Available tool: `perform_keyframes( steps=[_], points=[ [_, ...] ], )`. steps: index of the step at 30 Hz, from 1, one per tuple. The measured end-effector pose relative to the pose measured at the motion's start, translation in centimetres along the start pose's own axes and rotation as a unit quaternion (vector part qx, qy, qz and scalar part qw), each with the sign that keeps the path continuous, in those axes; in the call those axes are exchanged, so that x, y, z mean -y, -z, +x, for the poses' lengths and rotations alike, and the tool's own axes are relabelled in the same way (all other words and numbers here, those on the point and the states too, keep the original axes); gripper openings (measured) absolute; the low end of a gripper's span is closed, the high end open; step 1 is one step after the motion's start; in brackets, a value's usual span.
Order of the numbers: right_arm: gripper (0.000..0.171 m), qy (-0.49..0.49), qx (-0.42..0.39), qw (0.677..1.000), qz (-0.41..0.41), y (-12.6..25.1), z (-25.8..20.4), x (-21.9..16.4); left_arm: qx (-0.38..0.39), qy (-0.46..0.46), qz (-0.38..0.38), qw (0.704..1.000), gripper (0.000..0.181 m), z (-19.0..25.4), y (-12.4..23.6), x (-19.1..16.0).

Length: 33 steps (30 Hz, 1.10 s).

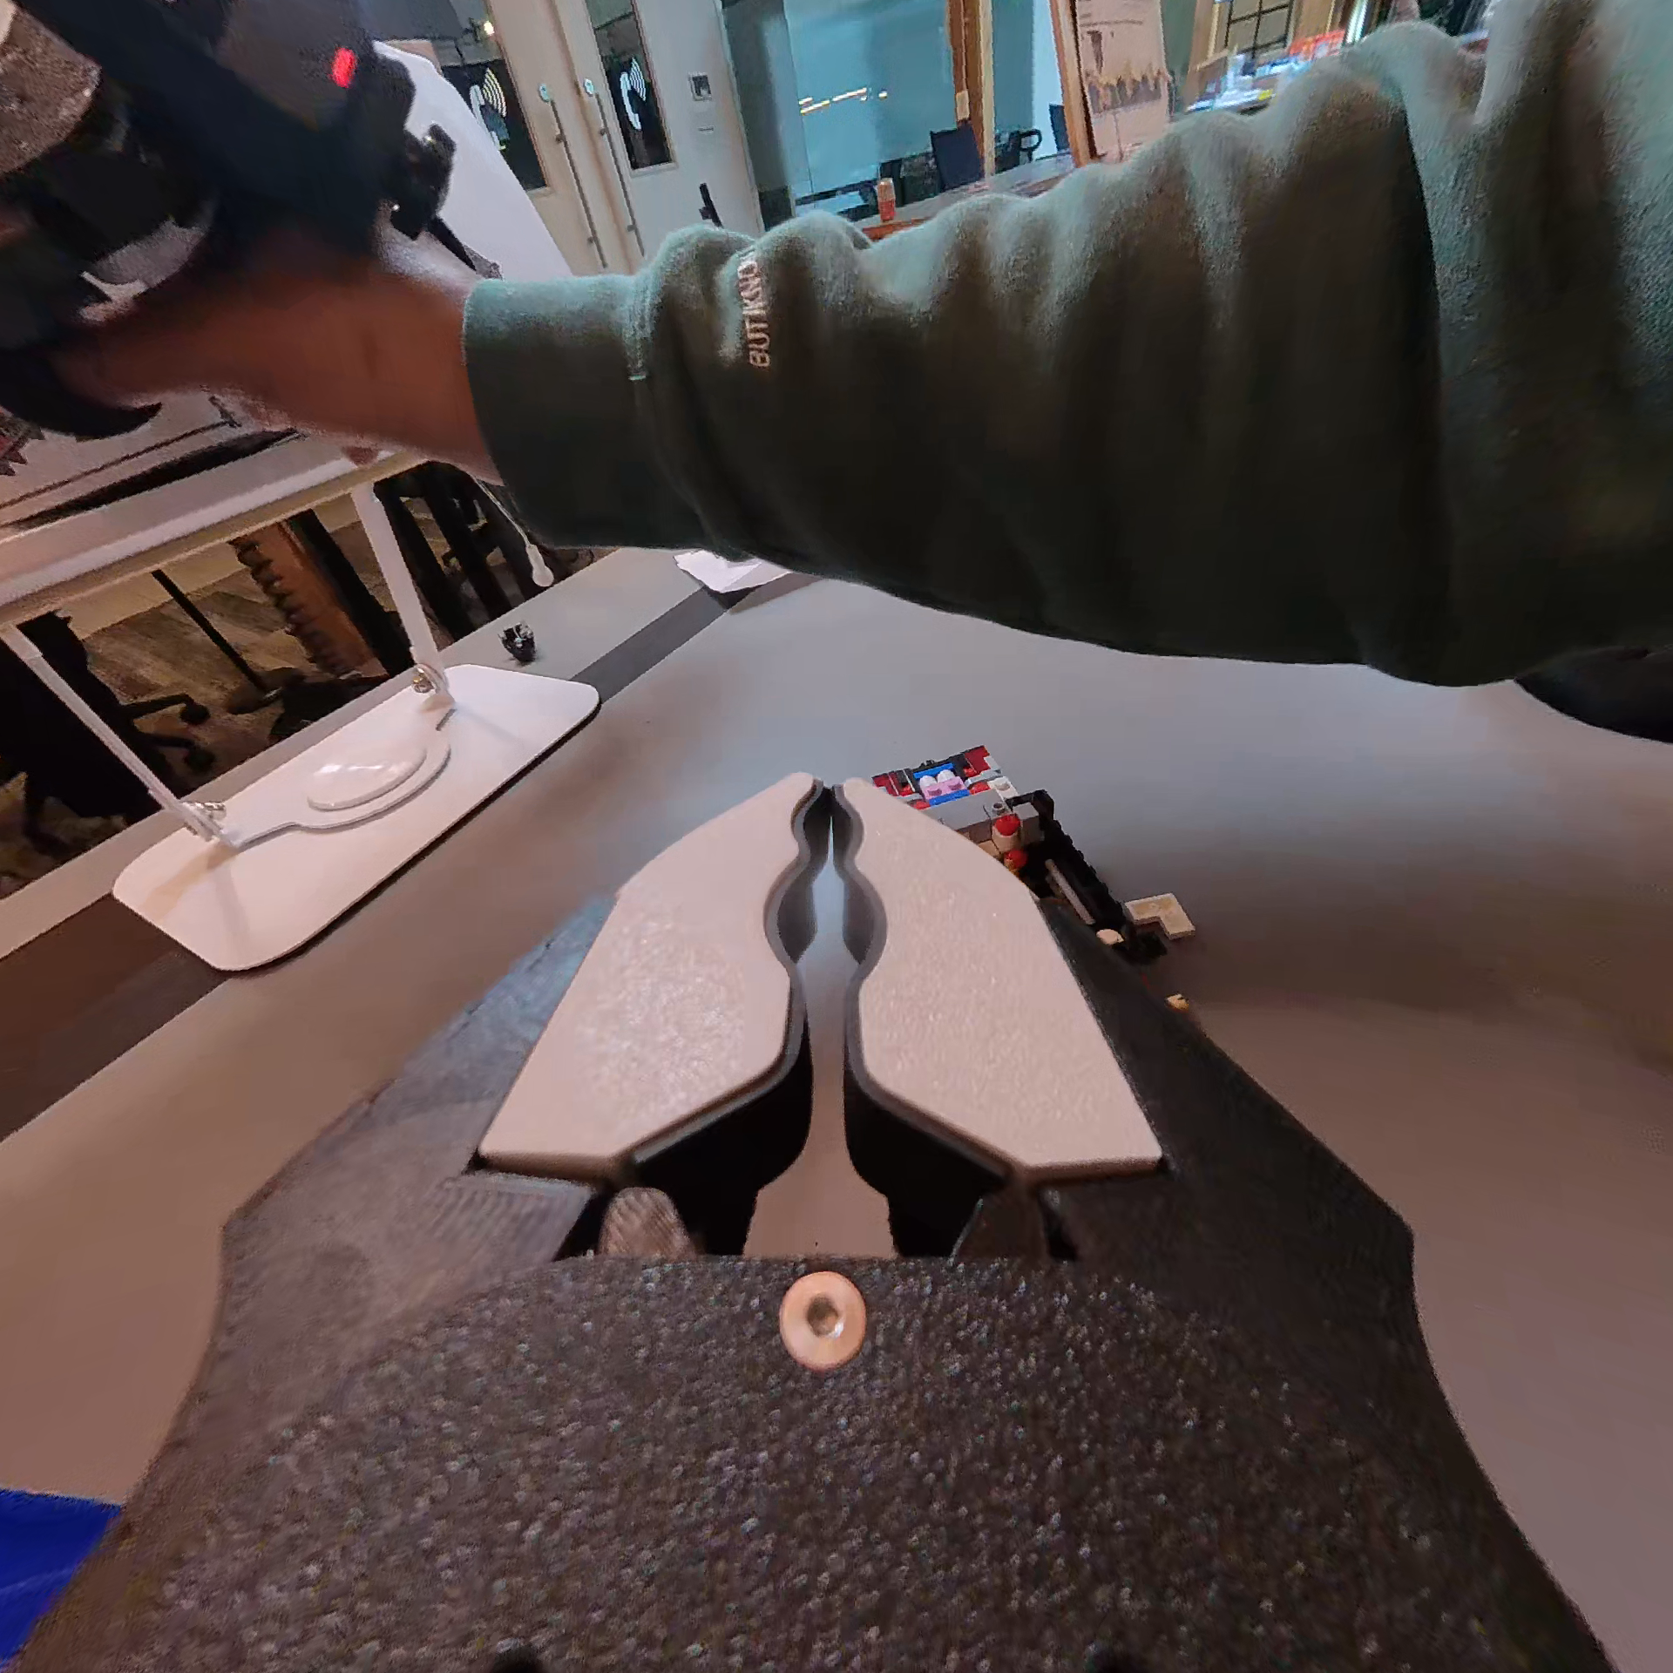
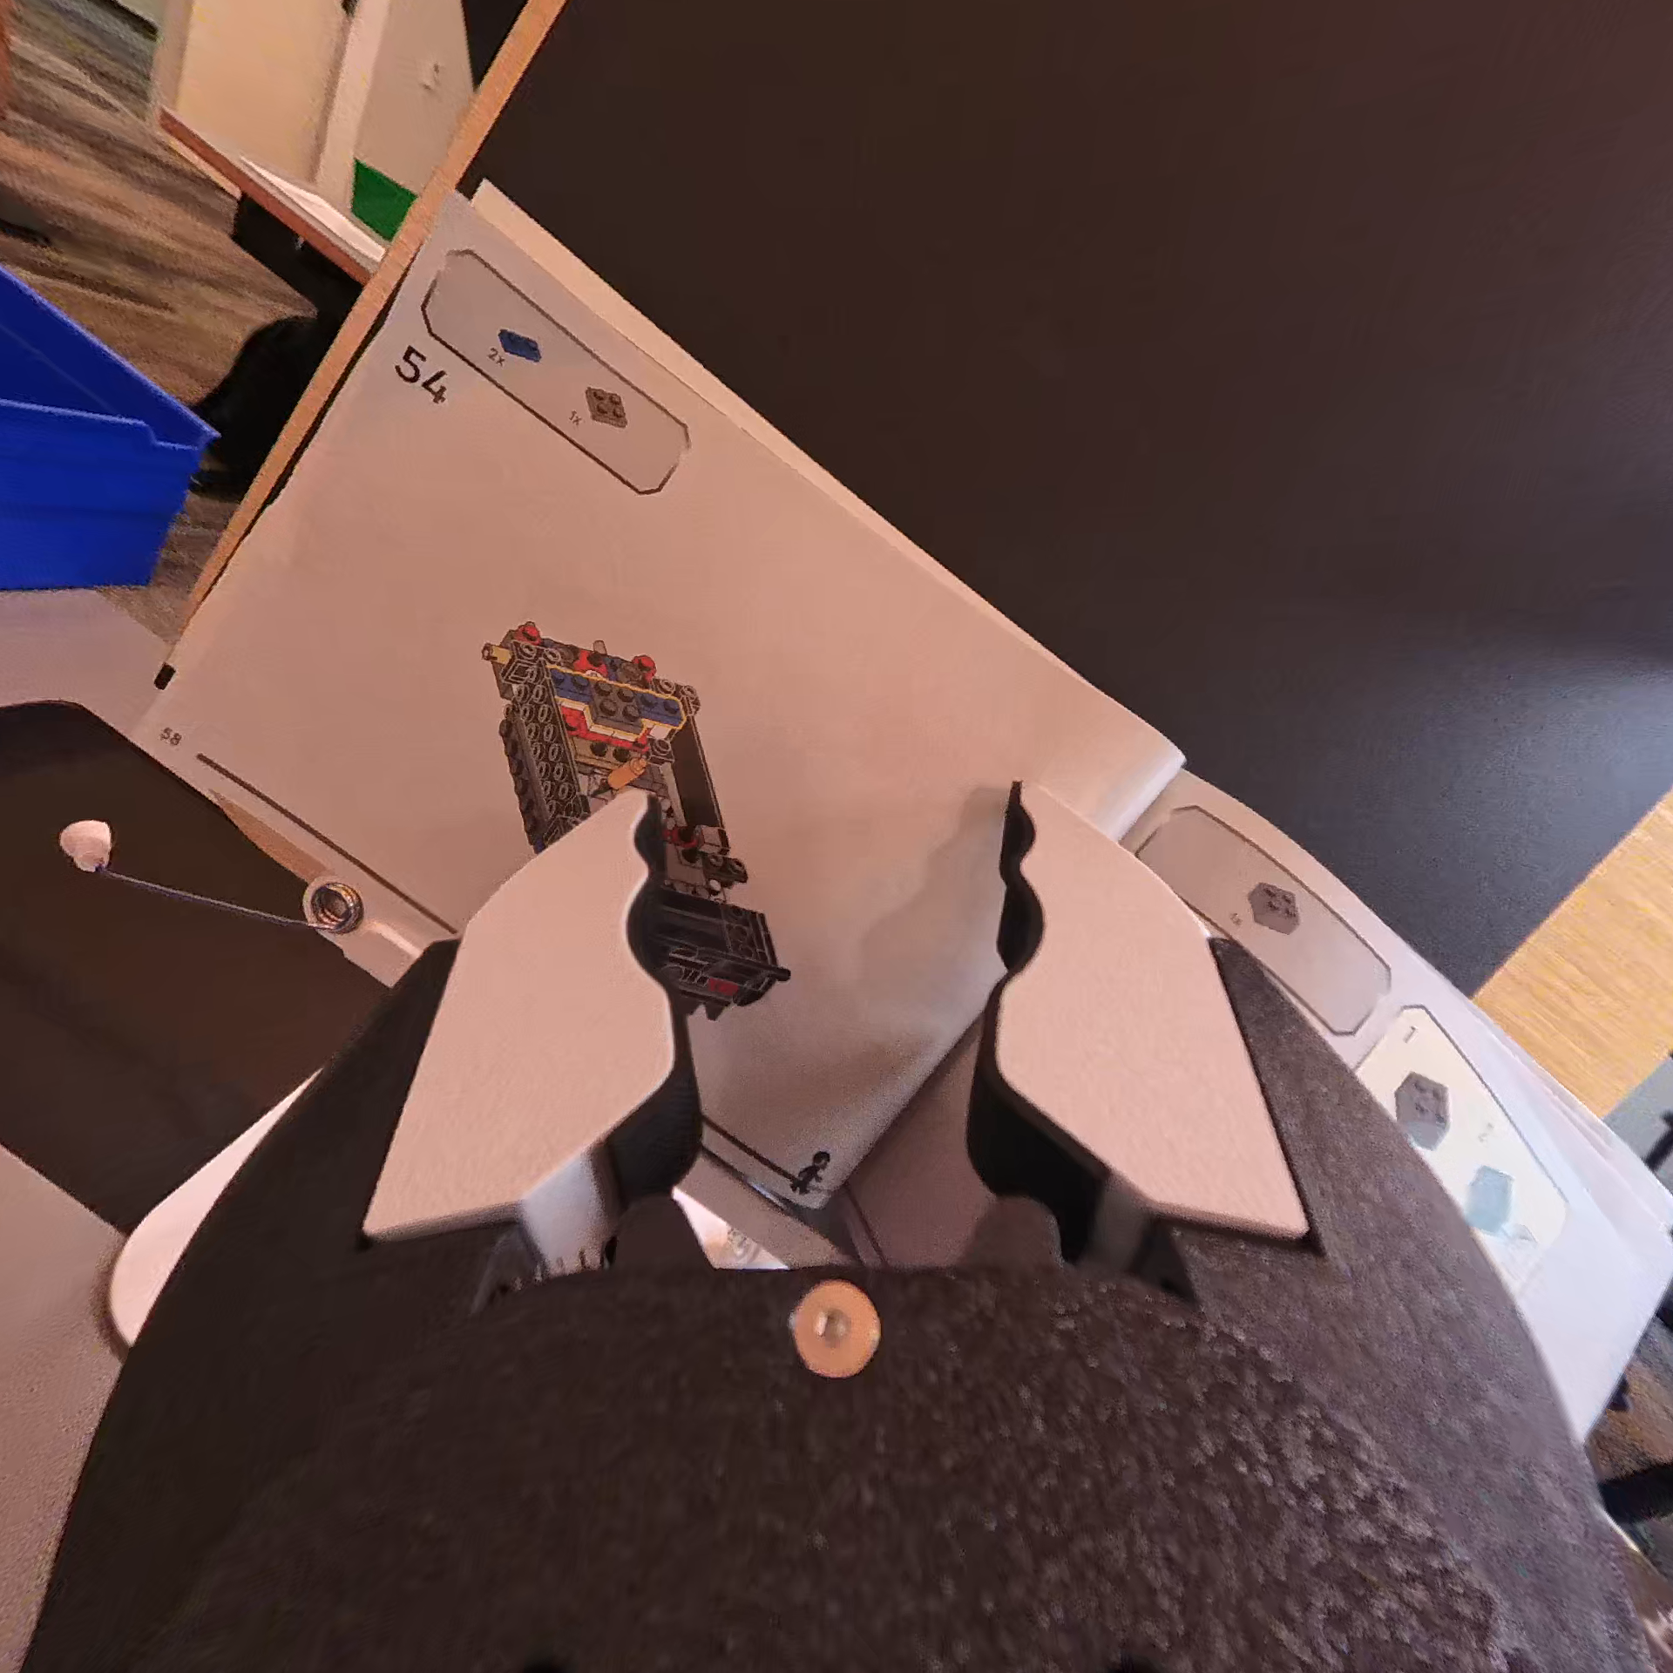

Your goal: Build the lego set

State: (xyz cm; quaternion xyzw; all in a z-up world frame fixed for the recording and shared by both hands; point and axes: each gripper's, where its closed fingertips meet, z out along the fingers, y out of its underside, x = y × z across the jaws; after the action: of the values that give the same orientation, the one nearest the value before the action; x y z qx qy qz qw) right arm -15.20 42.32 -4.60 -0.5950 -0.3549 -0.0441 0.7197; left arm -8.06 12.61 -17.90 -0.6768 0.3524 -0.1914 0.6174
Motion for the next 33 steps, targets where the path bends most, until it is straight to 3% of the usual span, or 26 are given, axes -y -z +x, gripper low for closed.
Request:
perform_keyframes(
  steps=[8,12,14,16,20,23,26,33],
  points=[
    [0.047,0.033,-0.002,0.999,0.01,0.2,1.2,-0.3,-0.004,0.005,-0.014,1.0,0.0,0.1,-0.4,-0.8],
    [0.023,0.044,-0.004,0.999,0.016,0.2,2.1,-0.5,0.003,0.002,-0.019,1.0,0.0,-0.1,-0.5,-1.2],
    [0.022,0.042,0.008,0.999,0.014,0.4,2.1,-0.4,0.017,0.004,-0.022,1.0,0.0,-0.8,-0.4,-1.2],
    [0.038,0.038,0.019,0.999,0.008,0.7,1.7,0.0,0.026,0.009,-0.018,0.999,0.0,-1.3,-0.2,-1.1],
    [0.087,0.045,0.028,0.998,-0.024,0.3,-0.1,0.1,0.027,0.022,-0.018,0.999,0.0,-1.6,-0.2,-1.2],
    [0.094,0.09,-0.003,0.995,-0.045,-0.7,-0.4,-0.7,0.024,0.017,-0.023,0.999,0.0,-1.3,-0.3,-1.5],
    [0.088,0.115,-0.015,0.992,-0.049,-1.2,-0.4,-1.0,0.024,0.008,-0.023,0.999,0.0,-1.2,-0.3,-1.4],
    [0.032,0.134,-0.022,0.99,-0.031,-0.5,0.9,-1.1,0.02,0.019,-0.022,0.999,0.0,-1.3,-0.2,-1.3]
  ],
)
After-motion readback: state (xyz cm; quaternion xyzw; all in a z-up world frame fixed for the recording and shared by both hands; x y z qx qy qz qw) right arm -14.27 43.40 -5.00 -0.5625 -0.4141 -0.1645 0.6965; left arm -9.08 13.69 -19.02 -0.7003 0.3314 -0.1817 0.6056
